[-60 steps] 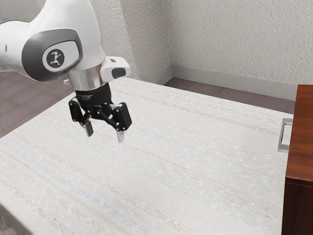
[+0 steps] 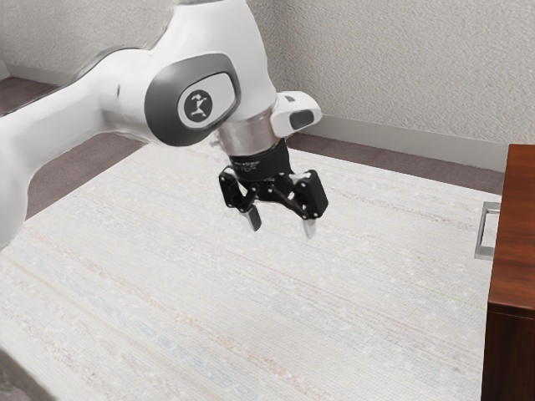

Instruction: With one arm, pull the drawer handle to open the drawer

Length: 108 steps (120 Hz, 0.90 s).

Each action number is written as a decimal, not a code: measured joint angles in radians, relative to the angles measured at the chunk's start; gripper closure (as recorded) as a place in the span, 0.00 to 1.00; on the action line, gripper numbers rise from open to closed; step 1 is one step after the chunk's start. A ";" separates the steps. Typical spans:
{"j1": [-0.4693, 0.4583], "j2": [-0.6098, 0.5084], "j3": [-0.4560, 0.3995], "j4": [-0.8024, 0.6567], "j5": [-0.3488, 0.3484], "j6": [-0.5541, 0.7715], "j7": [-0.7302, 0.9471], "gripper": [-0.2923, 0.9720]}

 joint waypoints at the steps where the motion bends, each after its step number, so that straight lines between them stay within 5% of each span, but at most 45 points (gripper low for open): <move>1: 0.001 0.007 0.000 0.007 -0.005 0.005 -0.002 0.23; 24: 0.029 0.194 -0.001 0.183 -0.100 0.099 -0.040 0.23; 50: 0.016 0.222 -0.003 0.174 -0.165 0.161 -0.059 0.23; 108: -0.008 0.230 -0.012 0.178 -0.145 0.220 -0.014 0.23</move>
